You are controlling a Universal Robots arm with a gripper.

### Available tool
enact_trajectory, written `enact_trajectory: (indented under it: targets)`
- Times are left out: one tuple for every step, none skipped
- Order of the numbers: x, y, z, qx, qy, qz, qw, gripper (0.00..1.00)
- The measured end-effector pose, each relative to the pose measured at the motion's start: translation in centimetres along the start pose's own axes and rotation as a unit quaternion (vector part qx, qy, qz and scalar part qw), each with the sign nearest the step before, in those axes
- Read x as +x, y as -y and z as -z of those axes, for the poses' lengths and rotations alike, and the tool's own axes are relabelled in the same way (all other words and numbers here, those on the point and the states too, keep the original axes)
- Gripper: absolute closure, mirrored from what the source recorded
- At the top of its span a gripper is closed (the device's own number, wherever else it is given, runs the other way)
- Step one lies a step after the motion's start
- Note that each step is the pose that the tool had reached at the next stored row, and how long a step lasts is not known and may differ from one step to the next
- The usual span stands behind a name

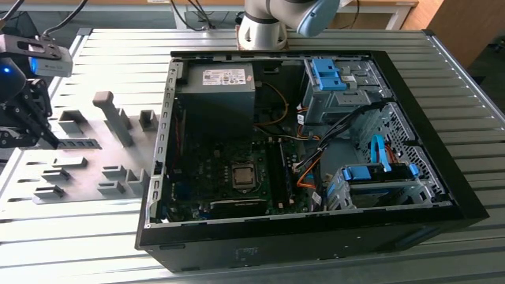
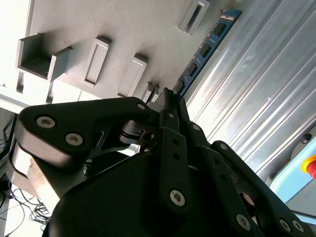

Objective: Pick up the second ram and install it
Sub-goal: 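Pick up the second ram and move it above second insertion slot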

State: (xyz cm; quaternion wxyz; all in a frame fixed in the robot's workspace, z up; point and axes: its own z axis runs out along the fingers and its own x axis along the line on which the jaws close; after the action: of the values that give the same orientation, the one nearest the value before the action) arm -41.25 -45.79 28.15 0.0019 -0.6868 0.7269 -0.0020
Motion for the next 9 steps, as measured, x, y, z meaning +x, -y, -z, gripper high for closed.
enact_trajectory:
  targets:
    - [0.00,0.00,0.04,0.0000,0.0000,0.000,1.0000,0.86]
    - [0.00,0.00,0.08,0.0000,0.0000,0.000,1.0000,0.86]
    - [0.00,0.00,0.11,0.0000,0.0000,0.000,1.0000,0.86]
    - [0.00,0.00,0.15,0.0000,0.0000,0.000,1.0000,0.86]
    - [0.00,0.00,0.19,0.0000,0.0000,0.000,1.0000,0.86]
    - [0.00,0.00,0.22,0.0000,0.0000,0.000,1.0000,0.86]
    - [0.00,0.00,0.26,0.0000,0.0000,0.000,1.0000,0.86]
    - [0.00,0.00,0.29,0.0000,0.0000,0.000,1.0000,0.86]
    - [0.00,0.00,0.33,0.0000,0.0000,0.000,1.0000,0.86]
